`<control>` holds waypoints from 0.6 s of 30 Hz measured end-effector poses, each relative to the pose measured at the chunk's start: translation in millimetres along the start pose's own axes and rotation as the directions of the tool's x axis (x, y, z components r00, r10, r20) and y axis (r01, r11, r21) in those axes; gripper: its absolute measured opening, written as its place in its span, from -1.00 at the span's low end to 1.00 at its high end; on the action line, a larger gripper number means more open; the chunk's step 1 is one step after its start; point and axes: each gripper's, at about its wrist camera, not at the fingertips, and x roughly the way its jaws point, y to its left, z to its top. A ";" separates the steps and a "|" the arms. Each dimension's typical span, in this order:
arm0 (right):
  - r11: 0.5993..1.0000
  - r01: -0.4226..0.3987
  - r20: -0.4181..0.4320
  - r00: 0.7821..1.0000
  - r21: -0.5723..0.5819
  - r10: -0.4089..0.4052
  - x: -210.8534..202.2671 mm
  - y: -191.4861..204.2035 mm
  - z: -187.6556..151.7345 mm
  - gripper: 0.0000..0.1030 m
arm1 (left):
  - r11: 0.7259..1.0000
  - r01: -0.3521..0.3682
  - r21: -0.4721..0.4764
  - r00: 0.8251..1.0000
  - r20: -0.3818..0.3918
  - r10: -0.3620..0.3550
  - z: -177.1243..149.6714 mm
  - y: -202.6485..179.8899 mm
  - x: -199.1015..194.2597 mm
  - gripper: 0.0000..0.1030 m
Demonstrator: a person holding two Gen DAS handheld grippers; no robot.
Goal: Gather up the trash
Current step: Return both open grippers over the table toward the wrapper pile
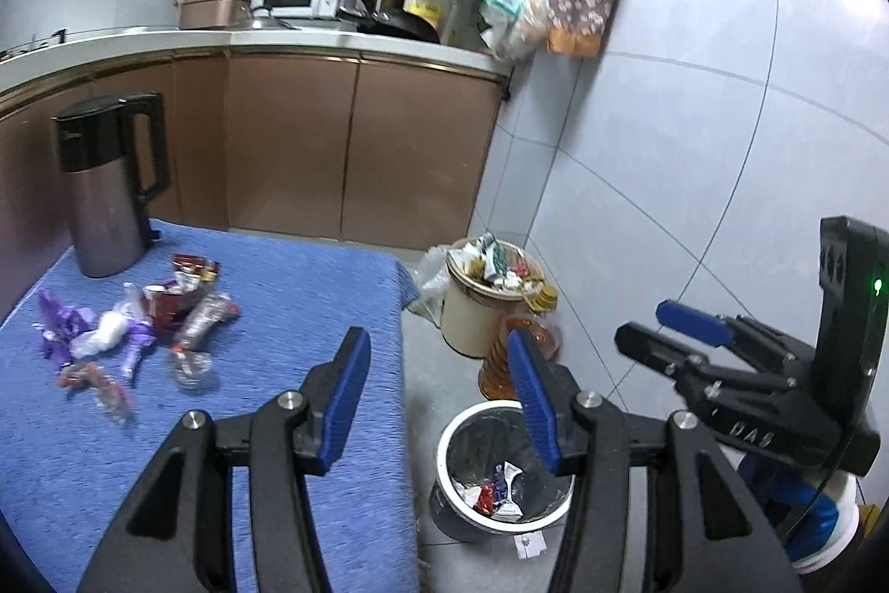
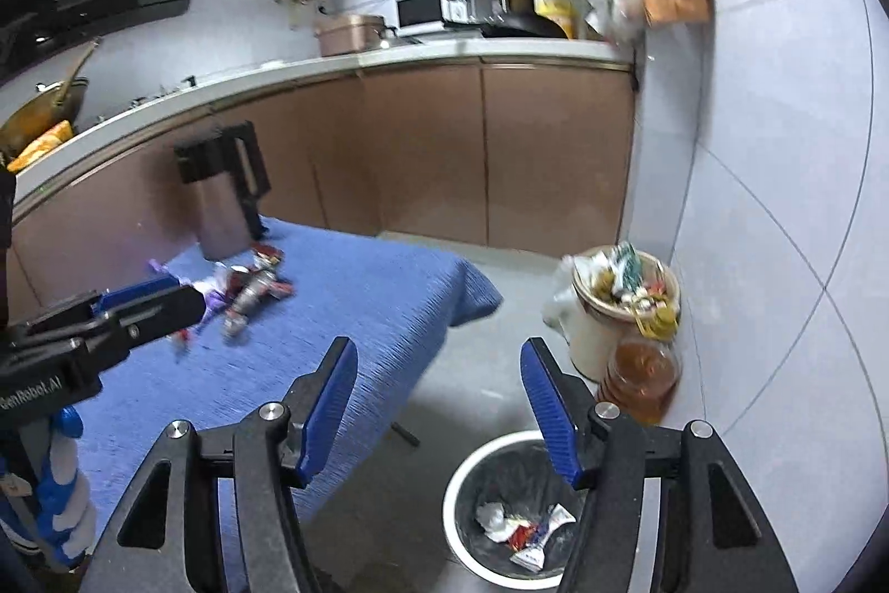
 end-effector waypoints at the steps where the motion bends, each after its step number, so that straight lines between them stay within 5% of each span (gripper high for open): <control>1: 1.000 -0.002 0.007 1.000 -0.006 0.002 -3.8 4.9 2.8 0.16 | 1.000 -0.006 -0.005 1.000 0.010 0.006 0.0 5.1 -7.4 -0.03; 18: 0.994 -0.091 -0.007 0.996 -0.064 0.091 -1.1 90.4 18.0 0.28 | 0.969 -0.220 -0.111 0.968 0.095 0.231 -25.1 99.6 -91.7 0.08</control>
